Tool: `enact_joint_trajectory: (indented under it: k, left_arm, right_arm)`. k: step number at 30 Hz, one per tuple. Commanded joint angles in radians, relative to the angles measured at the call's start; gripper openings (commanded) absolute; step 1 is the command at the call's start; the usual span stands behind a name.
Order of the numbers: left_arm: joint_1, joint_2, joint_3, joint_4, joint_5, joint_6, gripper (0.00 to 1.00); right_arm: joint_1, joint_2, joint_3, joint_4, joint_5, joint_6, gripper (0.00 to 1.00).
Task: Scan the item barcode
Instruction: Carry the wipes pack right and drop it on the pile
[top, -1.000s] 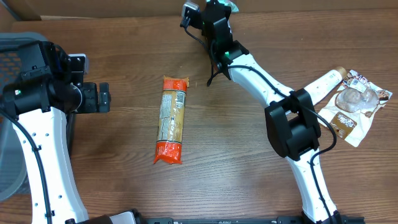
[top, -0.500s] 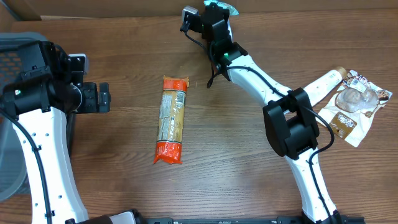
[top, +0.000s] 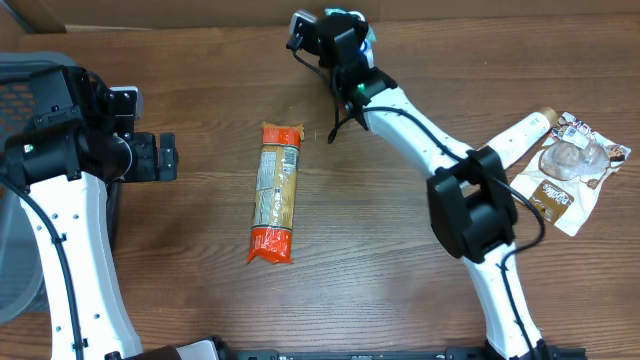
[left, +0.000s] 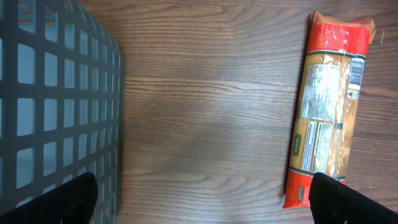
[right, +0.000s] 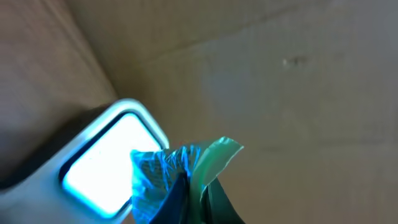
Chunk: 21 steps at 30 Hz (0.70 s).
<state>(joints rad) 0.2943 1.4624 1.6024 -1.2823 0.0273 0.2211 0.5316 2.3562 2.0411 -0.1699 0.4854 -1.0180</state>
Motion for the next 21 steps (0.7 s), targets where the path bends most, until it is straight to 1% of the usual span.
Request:
enact_joint_trajectory:
  k: [1,6,8,10,12,13,17,19,21]
  left_arm:
    - [-0.002,-0.011,0.003,0.001,0.015,0.026,1.0]
    - [-0.002,-0.011,0.003,0.001,0.015,0.026,1.0]
    - [-0.002,-0.011,0.003,0.001,0.015,0.026,1.0]
    - [-0.002,-0.011,0.003,0.001,0.015,0.026,1.0]
    - [-0.002,-0.011,0.003,0.001,0.015,0.026,0.99]
    - [-0.002,-0.011,0.003,0.0,0.015,0.026,0.99]
    - [-0.002,-0.011,0.003,0.001,0.015,0.026,1.0]
    - [-0.002,-0.011,0.003,0.001,0.015,0.026,1.0]
    - [-0.002,-0.011,0.003,0.001,0.015,0.026,0.99]
  right_arm:
    - [0.004,-0.232,0.026,-0.107,-0.021,0.276,0.04]
    - [-0.01,-0.427,0.026,-0.47,-0.301,0.633,0.04]
    - [-0.04,-0.492,0.026,-0.6,-0.433,0.739,0.04]
    - [-0.085,-0.542,0.026,-0.721,-0.568,0.802,0.04]
    - [-0.156,-0.577,0.026,-0.845,-0.713,0.818,0.04]
    - [-0.188,-0.584,0.026,-0.892,-0.745,0.821,0.04]
    - [-0.38,-0.575,0.01,-1.135,-0.766,0.835,0.04]
    - [-0.465,-0.564,-0.032,-1.184,-0.767,0.826,0.04]
    - [-0.547,-0.554,-0.095,-1.188,-0.768,0.824,0.04]
